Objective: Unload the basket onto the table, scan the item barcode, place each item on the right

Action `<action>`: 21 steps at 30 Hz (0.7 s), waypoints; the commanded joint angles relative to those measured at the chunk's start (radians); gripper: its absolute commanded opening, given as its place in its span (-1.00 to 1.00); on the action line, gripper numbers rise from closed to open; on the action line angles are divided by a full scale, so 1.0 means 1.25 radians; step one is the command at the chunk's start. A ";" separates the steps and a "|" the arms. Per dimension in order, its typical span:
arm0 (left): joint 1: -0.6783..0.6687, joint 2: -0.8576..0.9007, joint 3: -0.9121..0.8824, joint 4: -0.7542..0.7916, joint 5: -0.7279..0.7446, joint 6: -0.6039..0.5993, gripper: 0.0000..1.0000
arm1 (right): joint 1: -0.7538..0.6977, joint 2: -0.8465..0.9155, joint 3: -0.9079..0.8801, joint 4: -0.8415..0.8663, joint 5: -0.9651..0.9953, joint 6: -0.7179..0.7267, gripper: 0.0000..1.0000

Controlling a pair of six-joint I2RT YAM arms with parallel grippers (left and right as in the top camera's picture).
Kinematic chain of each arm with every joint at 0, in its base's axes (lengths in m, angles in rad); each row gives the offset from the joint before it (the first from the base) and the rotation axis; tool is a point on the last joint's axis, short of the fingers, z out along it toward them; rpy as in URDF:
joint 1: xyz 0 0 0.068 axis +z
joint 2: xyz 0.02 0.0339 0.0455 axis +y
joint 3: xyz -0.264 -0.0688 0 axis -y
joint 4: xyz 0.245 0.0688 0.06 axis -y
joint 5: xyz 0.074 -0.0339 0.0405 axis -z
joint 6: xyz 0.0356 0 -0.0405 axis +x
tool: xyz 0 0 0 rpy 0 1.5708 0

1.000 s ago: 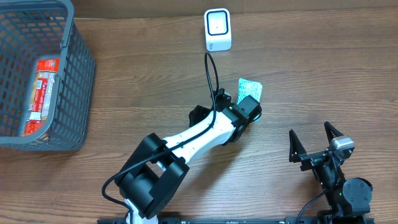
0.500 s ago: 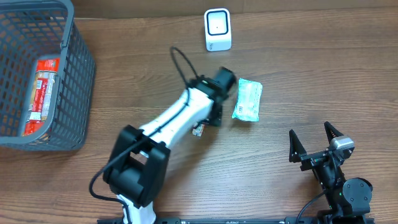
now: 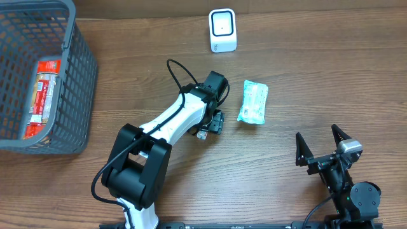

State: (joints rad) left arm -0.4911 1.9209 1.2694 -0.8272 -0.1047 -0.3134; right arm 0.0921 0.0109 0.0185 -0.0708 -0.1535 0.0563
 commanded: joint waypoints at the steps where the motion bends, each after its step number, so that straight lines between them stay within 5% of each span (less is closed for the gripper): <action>1: -0.001 0.006 -0.008 0.006 -0.028 -0.001 0.45 | -0.002 -0.005 -0.009 0.003 -0.004 0.002 1.00; 12: -0.005 0.007 -0.047 0.054 -0.020 -0.007 -0.28 | -0.002 -0.005 -0.009 0.003 -0.004 0.002 1.00; 14: -0.005 0.007 -0.061 0.064 -0.020 -0.007 -0.68 | -0.002 -0.005 -0.009 0.003 -0.004 0.002 1.00; 21: -0.005 0.007 -0.060 0.066 -0.024 -0.006 -0.73 | -0.002 -0.005 -0.009 0.003 -0.004 0.002 1.00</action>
State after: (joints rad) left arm -0.4911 1.9209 1.2083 -0.7490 -0.1169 -0.3153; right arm 0.0921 0.0113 0.0185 -0.0715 -0.1535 0.0566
